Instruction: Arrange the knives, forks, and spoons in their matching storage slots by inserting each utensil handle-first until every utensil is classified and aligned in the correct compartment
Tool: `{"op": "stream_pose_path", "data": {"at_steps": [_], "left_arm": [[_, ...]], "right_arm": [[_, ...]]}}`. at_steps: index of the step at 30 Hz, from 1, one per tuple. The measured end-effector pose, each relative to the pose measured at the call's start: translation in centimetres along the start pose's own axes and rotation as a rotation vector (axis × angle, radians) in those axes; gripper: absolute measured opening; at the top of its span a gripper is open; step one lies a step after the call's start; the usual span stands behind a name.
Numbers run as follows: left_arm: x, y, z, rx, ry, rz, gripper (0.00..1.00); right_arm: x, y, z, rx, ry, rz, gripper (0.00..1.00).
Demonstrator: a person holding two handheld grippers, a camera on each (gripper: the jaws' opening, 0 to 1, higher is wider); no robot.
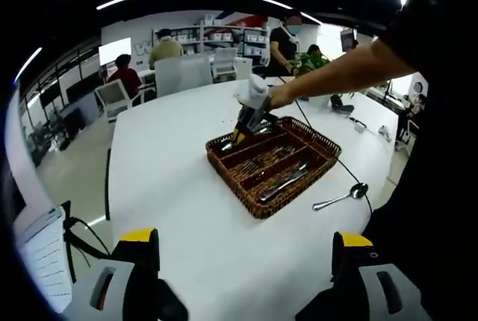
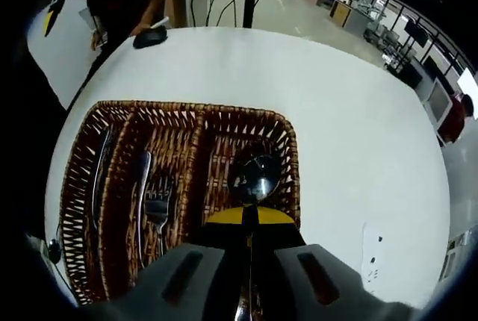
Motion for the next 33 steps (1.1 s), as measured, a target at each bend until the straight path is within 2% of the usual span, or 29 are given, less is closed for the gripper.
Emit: {"op": "stream_pose_path", "data": {"at_steps": [10,18,23,28,31,33], "left_arm": [[-0.1,-0.2,-0.1,-0.003,0.001,-0.002,1.00],[0.2,-0.6,-0.2,0.000,0.013,-0.004,1.00],[-0.2,-1.0,-0.5,-0.007,0.010,-0.004,1.00],[-0.5,-1.4,-0.6,-0.006,0.003,-0.004,1.00],[-0.7,-1.6,-0.7,-0.003,-0.003,0.000,1.00],[-0.8,-1.6,-0.7,-0.003,-0.008,0.003,1.00]], "right_arm": [[0.4,-0.4,0.8,0.002,0.010,0.012,0.00],[0.3,-0.1,1.7,0.005,0.023,-0.011,0.00],[0.1,-0.1,1.9,-0.010,0.003,-0.016,0.01],[0.2,0.1,1.6,0.002,-0.012,-0.083,0.02],[-0.5,0.4,0.7,-0.015,-0.053,-0.067,0.08],[-0.9,0.2,-0.2,0.000,-0.060,-0.064,0.10]]}}
Point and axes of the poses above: the point that each gripper's makers call its tool centre point, and the gripper's own axes: z roughly forward along the fingers, y roughly to its left, x roughly out of its underside, the point moved 9 cm from there along -z, roughly backward along the fingers, and after that the axes turned 13 degrees about z, right-handed, at the moved point
